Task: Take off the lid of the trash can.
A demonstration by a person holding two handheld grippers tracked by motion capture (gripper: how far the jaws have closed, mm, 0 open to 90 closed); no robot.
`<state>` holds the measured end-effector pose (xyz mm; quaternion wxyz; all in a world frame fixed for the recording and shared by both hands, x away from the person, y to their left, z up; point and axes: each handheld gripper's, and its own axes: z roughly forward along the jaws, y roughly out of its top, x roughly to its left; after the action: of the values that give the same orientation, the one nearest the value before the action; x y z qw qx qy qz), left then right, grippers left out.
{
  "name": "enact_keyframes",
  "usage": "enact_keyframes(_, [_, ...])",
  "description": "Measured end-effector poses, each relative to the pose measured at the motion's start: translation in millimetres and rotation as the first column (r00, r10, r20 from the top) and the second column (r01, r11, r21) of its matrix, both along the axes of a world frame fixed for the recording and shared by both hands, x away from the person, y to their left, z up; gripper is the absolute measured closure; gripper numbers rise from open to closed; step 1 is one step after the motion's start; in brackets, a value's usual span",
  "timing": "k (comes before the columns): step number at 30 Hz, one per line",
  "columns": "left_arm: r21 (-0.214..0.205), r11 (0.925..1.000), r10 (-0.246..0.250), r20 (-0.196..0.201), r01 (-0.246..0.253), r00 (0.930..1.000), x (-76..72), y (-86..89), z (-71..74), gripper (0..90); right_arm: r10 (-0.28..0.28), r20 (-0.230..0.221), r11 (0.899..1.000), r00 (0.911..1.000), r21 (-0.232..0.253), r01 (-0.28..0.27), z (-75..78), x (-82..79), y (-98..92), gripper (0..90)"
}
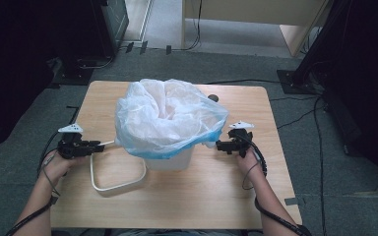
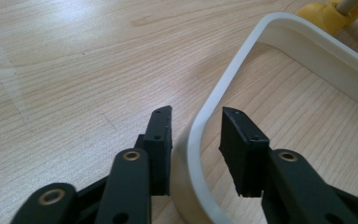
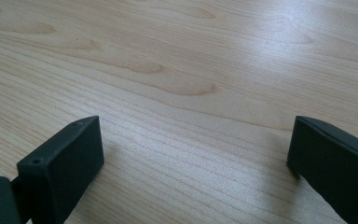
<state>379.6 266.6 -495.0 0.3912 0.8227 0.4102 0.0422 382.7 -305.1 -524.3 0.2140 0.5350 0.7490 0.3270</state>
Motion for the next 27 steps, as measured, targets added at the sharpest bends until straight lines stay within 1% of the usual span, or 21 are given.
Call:
enact_keyframes(5, [0.000,1.0000,0.005,0.005,-0.005,1.0000,0.2,-1.5,2.4,56.2,0.005,0.001,1.000,1.0000,0.000,-0.005,-0.1,0.4,-0.3,3.5])
enact_keyframes(6, [-0.006,1.0000,0.006,0.006,-0.006,1.0000,0.1,-2.2,2.9,55.3,0.008,0.001,1.000,1.0000,0.000,-0.008,-0.1,0.6,-0.5,3.5])
enact_keyframes(10, [0.005,1.0000,-0.001,0.021,0.001,0.9998,-0.3,-5.5,5.5,50.4,0.063,0.000,0.998,0.9980,0.000,-0.063,0.0,1.2,-2.4,3.6])
enact_keyframes(12, [0.012,0.9999,-0.005,0.023,0.004,0.9997,-0.3,-7.0,5.9,47.8,0.074,0.000,0.997,0.9973,0.000,-0.074,0.0,1.3,-3.0,3.5])
enact_keyframes(14, [0.015,0.9999,-0.008,0.028,0.007,0.9996,-0.6,-8.0,6.8,47.2,0.081,0.001,0.997,0.9967,0.000,-0.081,0.0,1.5,-3.3,3.6])
enact_keyframes(19, [0.017,0.9998,-0.009,0.036,0.009,0.9993,-1.1,-9.8,9.4,43.9,0.074,0.002,0.997,0.9972,-0.002,-0.074,-0.1,1.6,-2.6,3.6])
enact_keyframes(21, [0.011,0.9999,-0.007,0.041,0.006,0.9991,-1.0,-10.9,10.6,42.8,0.067,0.002,0.998,0.9978,-0.003,-0.067,0.0,1.7,-1.7,3.6])
enact_keyframes(23, [0.014,0.9999,-0.007,0.044,0.006,0.9990,-0.9,-11.7,12.0,40.2,0.070,-0.005,0.998,0.9975,-0.006,-0.070,0.7,1.9,-1.6,3.8])
enact_keyframes(25, [0.010,0.9999,-0.007,0.050,0.006,0.9987,-1.5,-12.6,13.5,39.5,0.073,-0.014,0.997,0.9973,-0.007,-0.073,1.8,2.0,-1.7,5.3])
enact_keyframes(27, [0.008,0.9999,-0.007,0.056,0.007,0.9984,-2.0,-13.2,15.0,38.6,0.064,-0.027,0.998,0.9976,-0.005,-0.064,3.4,2.3,-1.6,6.3])
